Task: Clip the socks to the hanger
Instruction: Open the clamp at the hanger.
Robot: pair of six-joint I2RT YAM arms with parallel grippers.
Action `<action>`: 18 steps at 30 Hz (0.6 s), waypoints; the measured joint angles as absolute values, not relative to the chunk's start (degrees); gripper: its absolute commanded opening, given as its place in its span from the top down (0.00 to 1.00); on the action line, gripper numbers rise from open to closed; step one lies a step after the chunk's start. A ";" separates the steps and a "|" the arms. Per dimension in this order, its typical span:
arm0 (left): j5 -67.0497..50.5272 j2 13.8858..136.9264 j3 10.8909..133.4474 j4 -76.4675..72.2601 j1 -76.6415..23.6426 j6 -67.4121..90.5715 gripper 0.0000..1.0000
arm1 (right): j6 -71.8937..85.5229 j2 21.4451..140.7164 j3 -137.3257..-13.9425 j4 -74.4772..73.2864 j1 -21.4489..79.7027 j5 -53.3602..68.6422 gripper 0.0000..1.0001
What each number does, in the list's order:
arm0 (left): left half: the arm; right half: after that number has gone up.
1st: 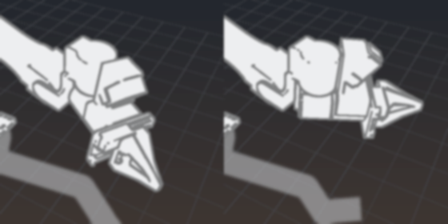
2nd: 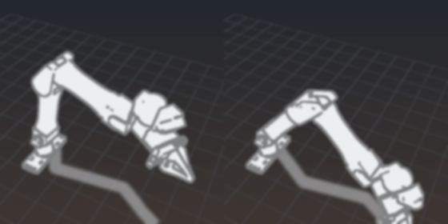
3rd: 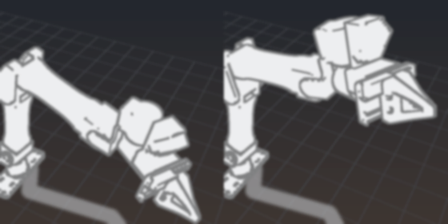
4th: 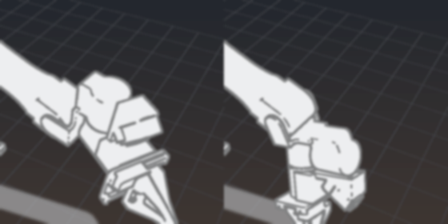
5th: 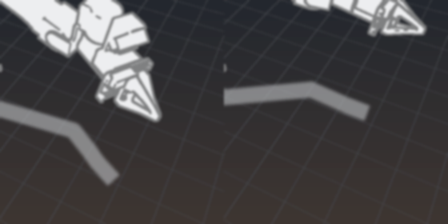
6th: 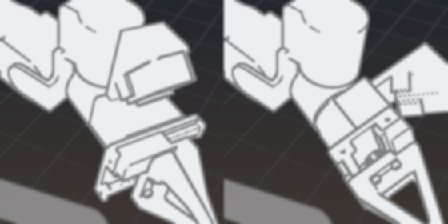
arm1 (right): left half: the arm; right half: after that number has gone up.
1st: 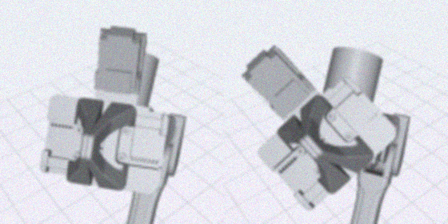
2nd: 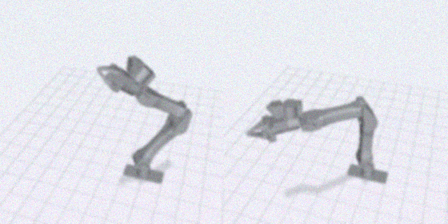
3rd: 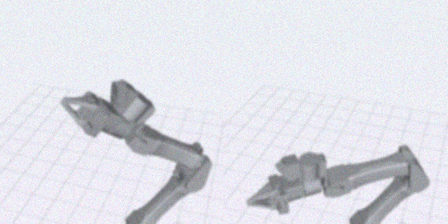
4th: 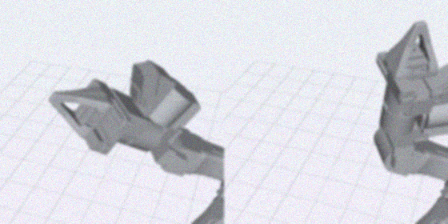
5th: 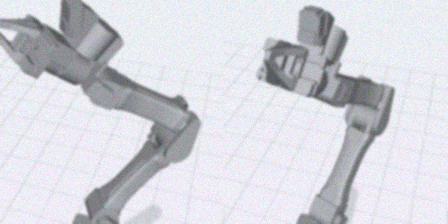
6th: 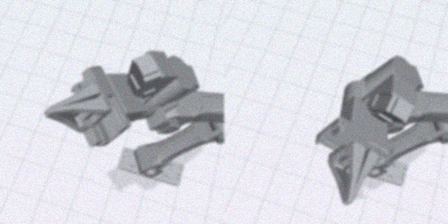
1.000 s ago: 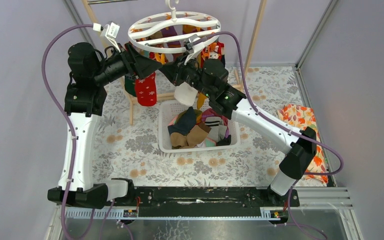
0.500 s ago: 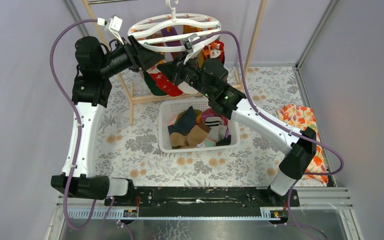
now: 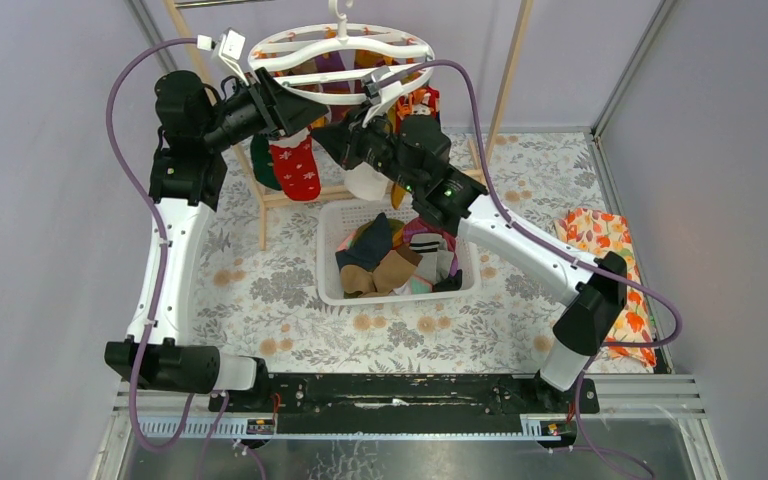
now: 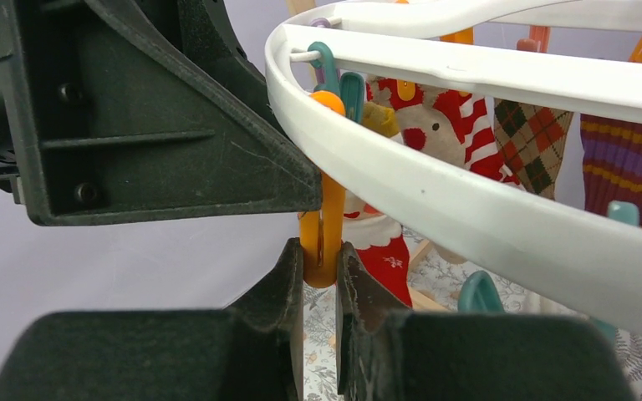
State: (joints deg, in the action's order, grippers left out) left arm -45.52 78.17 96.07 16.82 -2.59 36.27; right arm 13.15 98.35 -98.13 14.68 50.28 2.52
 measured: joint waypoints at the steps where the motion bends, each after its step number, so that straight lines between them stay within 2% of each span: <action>1: -45.41 78.17 95.92 16.67 -2.57 36.32 0.51 | 13.15 98.50 -98.43 14.41 50.30 2.52 0.90; 6: -44.71 78.17 95.09 16.19 -2.59 35.66 0.75 | 13.23 98.52 -99.07 13.04 50.30 2.07 0.76; 9: -44.18 78.19 94.98 15.88 -2.59 34.81 0.87 | 13.47 98.52 -99.55 11.66 50.35 1.98 0.62; 11: -44.10 78.19 94.98 15.90 -2.72 35.03 0.90 | 13.43 98.52 -99.61 11.14 50.59 1.91 0.48; 12: -44.12 78.22 94.98 15.88 -2.96 35.07 0.91 | 13.28 98.50 -99.61 10.74 50.72 1.87 0.36; 14: -44.12 78.22 94.98 15.84 -3.22 35.31 0.91 | 12.99 98.21 -99.37 9.63 51.03 1.04 0.05; 15: -44.10 78.22 94.98 15.86 -3.29 35.33 0.91 | 12.84 97.69 -98.76 9.19 51.13 0.56 0.01; 18: -44.12 78.24 94.98 15.84 -3.27 35.48 0.91 | 11.79 94.35 -94.67 8.40 51.31 -1.04 0.00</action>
State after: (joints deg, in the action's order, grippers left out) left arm -44.12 78.24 94.98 15.84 -3.27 35.48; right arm 11.79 94.35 -94.67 8.40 51.31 -1.04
